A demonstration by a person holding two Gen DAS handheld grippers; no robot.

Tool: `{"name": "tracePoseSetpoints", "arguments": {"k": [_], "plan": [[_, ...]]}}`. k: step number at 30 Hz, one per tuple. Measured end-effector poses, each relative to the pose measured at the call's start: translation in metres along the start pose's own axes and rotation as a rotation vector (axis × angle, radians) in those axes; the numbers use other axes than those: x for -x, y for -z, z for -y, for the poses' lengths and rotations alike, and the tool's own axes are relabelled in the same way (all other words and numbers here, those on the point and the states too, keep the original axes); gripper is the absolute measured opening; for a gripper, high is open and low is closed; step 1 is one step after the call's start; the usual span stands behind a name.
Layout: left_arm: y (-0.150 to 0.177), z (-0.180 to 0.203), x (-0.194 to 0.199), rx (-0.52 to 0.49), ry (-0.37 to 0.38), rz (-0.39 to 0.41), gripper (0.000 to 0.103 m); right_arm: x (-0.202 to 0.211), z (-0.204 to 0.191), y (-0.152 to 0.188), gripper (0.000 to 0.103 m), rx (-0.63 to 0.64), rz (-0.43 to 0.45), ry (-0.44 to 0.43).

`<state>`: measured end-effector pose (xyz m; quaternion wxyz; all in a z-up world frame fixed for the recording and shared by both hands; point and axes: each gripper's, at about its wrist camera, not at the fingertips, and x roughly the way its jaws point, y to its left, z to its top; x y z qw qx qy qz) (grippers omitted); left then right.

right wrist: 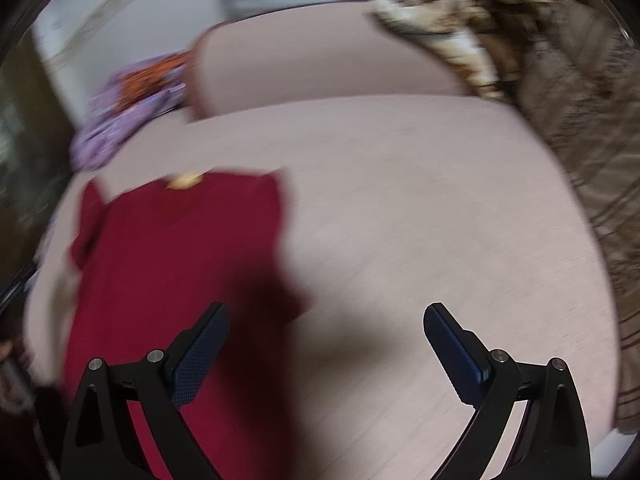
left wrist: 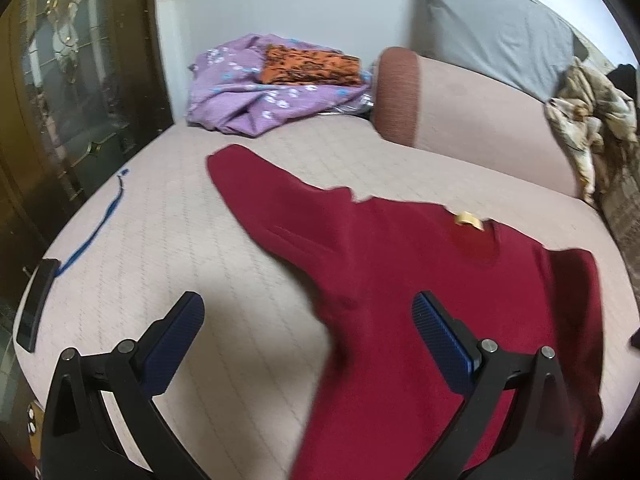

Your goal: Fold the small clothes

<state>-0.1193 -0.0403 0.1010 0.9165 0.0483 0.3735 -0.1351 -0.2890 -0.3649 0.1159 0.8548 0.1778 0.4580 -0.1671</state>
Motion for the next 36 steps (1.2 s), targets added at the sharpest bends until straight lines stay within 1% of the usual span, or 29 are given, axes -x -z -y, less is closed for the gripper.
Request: {"name": "tracePoseSetpoints", "arguments": {"k": [1,2,4,5,6,7,8,9,10,13,14,15,16,18,19,21,25,27,30,32,36], "plan": [[0.003,0.004,0.004,-0.008,0.011,0.001,0.103,-0.004,-0.011,0.006,0.098,0.026,-0.014,0.004],[0.007,0.01,0.007,-0.02,0.02,0.002,0.103,-0.009,-0.024,0.015,0.098,0.062,-0.026,0.03],[0.013,0.02,0.012,-0.054,0.018,0.001,0.103,-0.027,-0.044,0.031,0.098,0.143,-0.052,0.127],[0.017,0.024,0.014,-0.073,0.015,0.0,0.103,-0.037,-0.05,0.034,0.098,0.169,-0.074,0.144],[0.019,0.028,0.016,-0.089,0.009,-0.004,0.103,-0.051,-0.054,0.038,0.096,0.204,-0.112,0.152],[0.021,0.031,0.017,-0.105,0.001,-0.006,0.103,-0.062,-0.049,0.038,0.092,0.233,-0.134,0.177],[0.022,0.032,0.02,-0.118,-0.006,-0.008,0.103,-0.072,-0.046,0.035,0.087,0.268,-0.131,0.269],[0.024,0.033,0.022,-0.128,-0.007,-0.005,0.103,-0.075,-0.037,0.029,0.085,0.278,-0.097,0.387],[0.025,0.034,0.025,-0.137,-0.009,-0.001,0.103,-0.072,-0.022,0.02,0.085,0.253,-0.056,0.483],[0.028,0.031,0.03,-0.137,-0.017,0.006,0.103,-0.059,0.014,-0.005,0.085,0.179,0.02,0.657],[0.028,0.03,0.029,-0.13,-0.012,0.001,0.103,-0.052,0.025,-0.01,0.085,0.151,0.03,0.688],[0.028,0.028,0.029,-0.118,-0.005,-0.003,0.103,-0.045,0.036,-0.016,0.085,0.12,0.036,0.69],[0.028,0.027,0.029,-0.111,-0.002,-0.004,0.103,-0.036,0.044,-0.02,0.086,0.09,0.045,0.663],[0.03,0.028,0.029,-0.095,0.003,-0.003,0.103,-0.02,0.041,-0.015,0.088,0.071,0.069,0.573],[0.03,0.028,0.028,-0.09,0.005,-0.003,0.103,-0.016,0.04,-0.017,0.088,0.071,0.067,0.528],[0.031,0.029,0.027,-0.088,0.009,-0.007,0.103,-0.007,0.024,-0.009,0.088,0.081,0.07,0.424],[0.033,0.034,0.028,-0.093,0.016,-0.02,0.103,0.003,-0.014,0.015,0.088,0.115,0.078,0.249],[0.034,0.037,0.031,-0.099,0.02,-0.018,0.103,0.001,-0.04,0.025,0.088,0.128,0.091,0.194],[0.032,0.039,0.035,-0.098,0.02,-0.013,0.103,0.001,-0.065,0.034,0.088,0.14,0.11,0.117],[0.031,0.039,0.037,-0.087,0.027,-0.012,0.103,0.003,-0.077,0.037,0.089,0.142,0.116,0.084],[0.028,0.036,0.039,-0.07,0.046,-0.014,0.103,0.001,-0.101,0.042,0.091,0.128,0.127,0.05]]}}
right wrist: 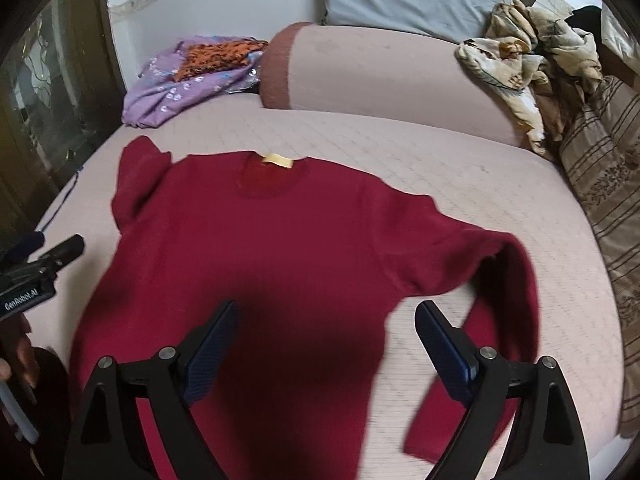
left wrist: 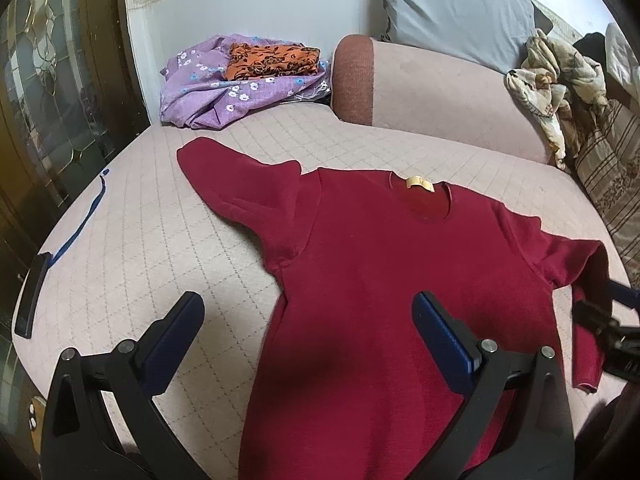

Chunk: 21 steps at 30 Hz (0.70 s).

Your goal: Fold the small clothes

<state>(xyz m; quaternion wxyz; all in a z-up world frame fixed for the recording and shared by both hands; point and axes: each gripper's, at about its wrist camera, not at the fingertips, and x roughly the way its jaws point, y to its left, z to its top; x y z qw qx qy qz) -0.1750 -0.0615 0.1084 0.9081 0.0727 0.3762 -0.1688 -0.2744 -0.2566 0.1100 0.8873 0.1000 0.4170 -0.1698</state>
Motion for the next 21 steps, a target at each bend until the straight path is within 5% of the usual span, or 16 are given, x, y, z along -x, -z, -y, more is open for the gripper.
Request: {"name": "tracePoseSetpoints", "arguments": {"k": [21], "plan": [[-0.002,0.0,-0.01,0.006,0.012,-0.003,0.103,-0.014,-0.023,-0.005,0.092,-0.052,-0.025,0.009]]}}
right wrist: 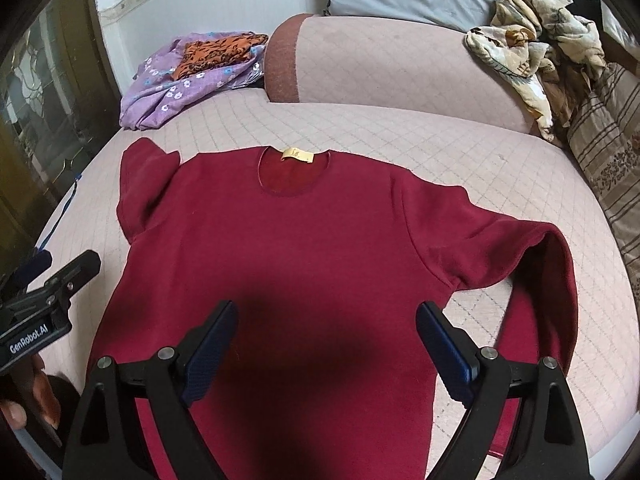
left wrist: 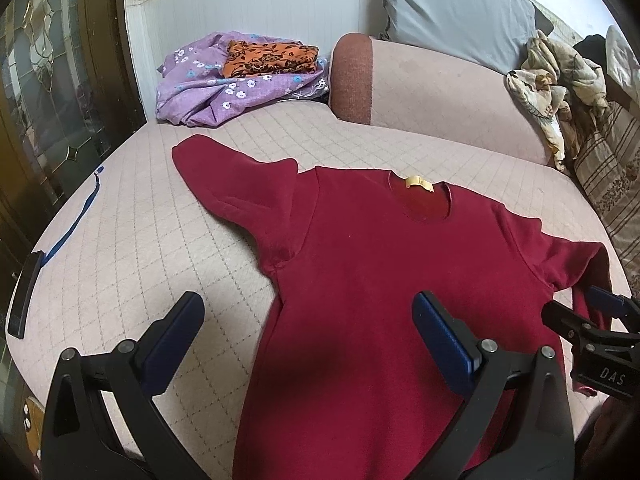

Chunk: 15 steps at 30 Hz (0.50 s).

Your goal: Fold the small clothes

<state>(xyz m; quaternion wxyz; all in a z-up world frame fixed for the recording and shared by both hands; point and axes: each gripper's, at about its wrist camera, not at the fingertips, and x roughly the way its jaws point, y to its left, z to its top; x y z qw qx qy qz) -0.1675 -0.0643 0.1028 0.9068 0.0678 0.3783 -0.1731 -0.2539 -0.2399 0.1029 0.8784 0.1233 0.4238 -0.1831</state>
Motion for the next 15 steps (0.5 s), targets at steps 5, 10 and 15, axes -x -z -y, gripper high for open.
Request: {"name": "tracePoseSetpoints", "arguments": {"k": [5,10,15], "plan": [[-0.002,0.0,-0.004,0.01,0.007,0.004,0.103,-0.006,0.0,-0.003,0.092,-0.01,-0.001,0.006],[-0.004,0.004,-0.012,-0.003,0.0,-0.004,0.103,-0.013,-0.003,-0.006,0.092,-0.009,0.002,0.006],[-0.005,0.006,-0.02,-0.009,-0.009,-0.005,0.103,-0.023,-0.004,-0.009,0.092,-0.017,-0.005,-0.003]]}}
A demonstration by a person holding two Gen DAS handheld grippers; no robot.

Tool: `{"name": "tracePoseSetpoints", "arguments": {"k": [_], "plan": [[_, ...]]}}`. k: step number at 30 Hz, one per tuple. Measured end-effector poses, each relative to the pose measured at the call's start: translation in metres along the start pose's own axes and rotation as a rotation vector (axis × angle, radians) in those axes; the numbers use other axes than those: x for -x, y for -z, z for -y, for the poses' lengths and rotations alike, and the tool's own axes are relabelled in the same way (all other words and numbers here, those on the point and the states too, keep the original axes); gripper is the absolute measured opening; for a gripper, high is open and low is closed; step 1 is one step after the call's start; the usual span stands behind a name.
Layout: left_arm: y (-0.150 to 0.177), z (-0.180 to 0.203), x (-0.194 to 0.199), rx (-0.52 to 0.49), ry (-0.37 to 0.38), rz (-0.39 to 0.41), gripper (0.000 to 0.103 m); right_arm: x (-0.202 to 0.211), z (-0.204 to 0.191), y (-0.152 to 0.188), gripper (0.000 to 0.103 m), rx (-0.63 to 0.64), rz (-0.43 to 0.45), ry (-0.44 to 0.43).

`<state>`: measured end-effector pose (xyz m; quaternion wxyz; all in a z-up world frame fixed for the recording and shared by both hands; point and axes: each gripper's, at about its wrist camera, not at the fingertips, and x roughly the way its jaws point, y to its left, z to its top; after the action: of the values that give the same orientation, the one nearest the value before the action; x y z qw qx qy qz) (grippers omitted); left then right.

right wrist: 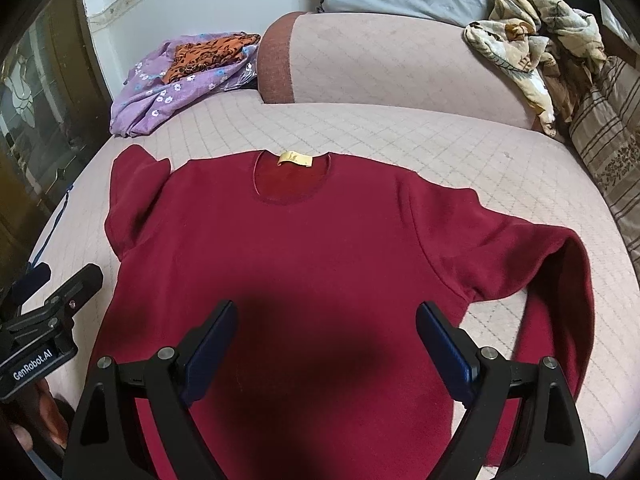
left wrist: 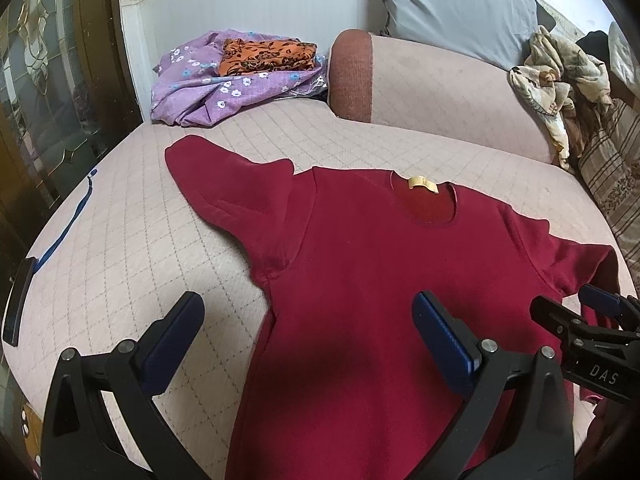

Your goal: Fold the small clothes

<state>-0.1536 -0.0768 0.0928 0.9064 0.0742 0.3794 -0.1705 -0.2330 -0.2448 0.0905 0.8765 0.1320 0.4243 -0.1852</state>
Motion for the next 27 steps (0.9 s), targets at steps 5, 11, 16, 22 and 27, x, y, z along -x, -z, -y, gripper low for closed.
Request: {"name": "tracePoseSetpoints", "arguments": {"k": [5,11,16,22,27], "plan": [[-0.003,-0.001,-0.009,0.008,0.002,-0.005,0.103,-0.01,-0.002,-0.004,0.092,-0.004,-0.005,0.002],[-0.013,-0.001,-0.018,-0.007,-0.001,0.014,0.103,-0.022,-0.004,-0.005,0.092,-0.002,-0.023,0.001],[-0.019,-0.004,-0.03,0.004,0.006,0.021,0.103,-0.03,-0.004,-0.009,0.092,-0.011,-0.025,0.002],[-0.014,-0.002,-0.044,0.003,-0.003,0.031,0.103,-0.044,-0.005,-0.013,0.092,-0.027,-0.035,0.004],[-0.01,0.001,-0.056,-0.009,0.005,0.001,0.103,-0.054,-0.005,-0.015,0.092,-0.035,-0.05,0.007]]}}
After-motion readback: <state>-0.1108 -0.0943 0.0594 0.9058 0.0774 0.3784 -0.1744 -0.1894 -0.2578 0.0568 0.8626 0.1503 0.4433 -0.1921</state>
